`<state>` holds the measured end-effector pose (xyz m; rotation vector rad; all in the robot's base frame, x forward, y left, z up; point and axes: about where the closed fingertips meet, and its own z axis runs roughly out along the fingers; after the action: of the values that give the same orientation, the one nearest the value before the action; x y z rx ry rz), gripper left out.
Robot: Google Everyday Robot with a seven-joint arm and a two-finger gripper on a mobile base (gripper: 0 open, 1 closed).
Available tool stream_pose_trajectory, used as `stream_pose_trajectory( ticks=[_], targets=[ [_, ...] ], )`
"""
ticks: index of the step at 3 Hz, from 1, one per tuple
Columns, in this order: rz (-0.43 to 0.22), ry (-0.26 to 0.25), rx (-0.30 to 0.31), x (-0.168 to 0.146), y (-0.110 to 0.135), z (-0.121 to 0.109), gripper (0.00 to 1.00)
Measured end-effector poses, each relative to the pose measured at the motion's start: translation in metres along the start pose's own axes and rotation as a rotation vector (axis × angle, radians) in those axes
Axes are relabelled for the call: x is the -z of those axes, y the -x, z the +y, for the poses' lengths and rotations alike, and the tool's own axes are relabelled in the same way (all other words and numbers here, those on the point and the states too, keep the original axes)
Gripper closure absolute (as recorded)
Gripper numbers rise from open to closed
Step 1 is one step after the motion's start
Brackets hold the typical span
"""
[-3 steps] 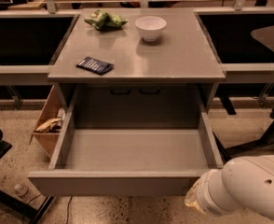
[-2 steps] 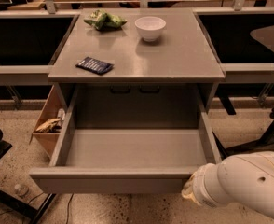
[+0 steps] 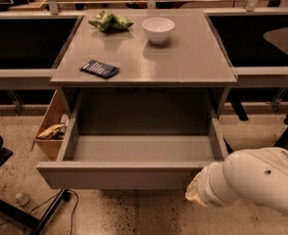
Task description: Close top drawer
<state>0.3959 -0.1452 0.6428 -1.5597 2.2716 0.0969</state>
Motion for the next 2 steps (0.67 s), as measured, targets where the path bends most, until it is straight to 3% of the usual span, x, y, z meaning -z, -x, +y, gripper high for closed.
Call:
stream_pose_trajectory(
  ticks=[2],
  targets=[
    [-0.019,-0.009,0.005,-0.0069,0.0034,-0.0035,1.0]
  ],
)
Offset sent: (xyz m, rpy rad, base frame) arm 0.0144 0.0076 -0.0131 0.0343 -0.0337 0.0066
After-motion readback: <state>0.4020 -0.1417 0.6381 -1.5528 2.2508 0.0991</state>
